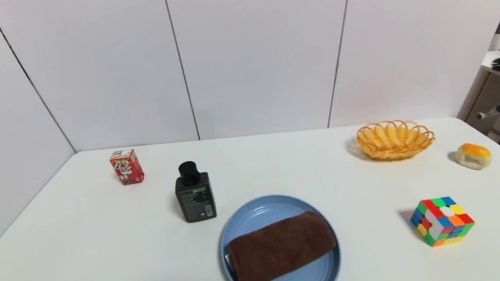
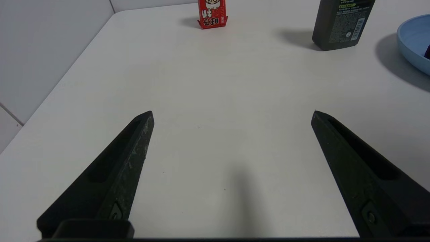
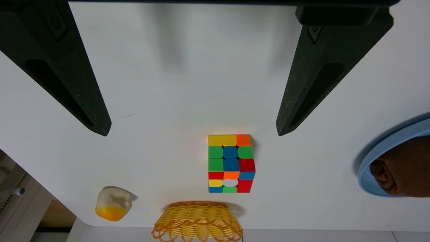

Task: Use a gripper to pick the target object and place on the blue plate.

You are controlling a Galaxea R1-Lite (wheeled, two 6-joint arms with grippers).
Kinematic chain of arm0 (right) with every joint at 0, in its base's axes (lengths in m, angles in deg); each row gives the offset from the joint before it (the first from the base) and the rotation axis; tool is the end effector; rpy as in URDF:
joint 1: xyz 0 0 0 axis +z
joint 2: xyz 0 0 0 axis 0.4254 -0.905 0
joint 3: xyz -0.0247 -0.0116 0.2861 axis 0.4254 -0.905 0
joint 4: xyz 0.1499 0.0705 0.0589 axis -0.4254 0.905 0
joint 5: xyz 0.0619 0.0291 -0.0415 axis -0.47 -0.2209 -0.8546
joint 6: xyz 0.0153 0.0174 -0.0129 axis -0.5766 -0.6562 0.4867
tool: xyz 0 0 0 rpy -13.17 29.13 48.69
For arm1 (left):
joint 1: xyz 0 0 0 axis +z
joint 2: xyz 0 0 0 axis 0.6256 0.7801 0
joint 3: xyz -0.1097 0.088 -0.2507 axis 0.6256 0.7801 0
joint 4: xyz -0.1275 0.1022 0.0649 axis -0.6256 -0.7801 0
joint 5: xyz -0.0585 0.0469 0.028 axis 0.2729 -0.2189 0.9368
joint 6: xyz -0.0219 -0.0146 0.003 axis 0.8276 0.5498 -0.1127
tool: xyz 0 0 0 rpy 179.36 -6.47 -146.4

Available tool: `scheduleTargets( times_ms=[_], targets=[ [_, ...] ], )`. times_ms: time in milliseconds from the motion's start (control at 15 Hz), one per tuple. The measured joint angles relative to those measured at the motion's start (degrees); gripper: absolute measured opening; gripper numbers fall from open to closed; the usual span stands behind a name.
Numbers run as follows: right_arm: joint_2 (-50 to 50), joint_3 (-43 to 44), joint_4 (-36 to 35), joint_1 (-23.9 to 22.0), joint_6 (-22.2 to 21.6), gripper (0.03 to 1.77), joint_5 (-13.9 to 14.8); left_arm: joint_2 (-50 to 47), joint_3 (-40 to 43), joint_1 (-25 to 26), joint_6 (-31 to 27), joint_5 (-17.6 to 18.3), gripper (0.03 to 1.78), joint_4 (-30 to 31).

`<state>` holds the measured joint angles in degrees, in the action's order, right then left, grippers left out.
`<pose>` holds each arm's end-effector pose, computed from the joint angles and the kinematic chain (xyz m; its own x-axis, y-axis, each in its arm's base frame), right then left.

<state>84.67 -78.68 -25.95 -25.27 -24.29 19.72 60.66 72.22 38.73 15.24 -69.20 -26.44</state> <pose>-0.0223 0.0004 0.0766 0.9999 0.0102 0.0113 -0.0100 0.9998 -0.0148 -0.0222 -0.0010 0.0757 0.9994 -0.0351 0.0035 0.0349 0.9974 0.0627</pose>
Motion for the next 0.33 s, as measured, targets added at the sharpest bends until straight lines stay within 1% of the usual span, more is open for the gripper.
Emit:
scheduleTargets(
  times_ms=[333],
  targets=[
    [0.00, -0.02, 0.11, 0.00, -2.32, 1.69, 0.44, 0.00, 0.00, 0.00, 0.00, -0.01, 1.69, 0.00]
  ],
)
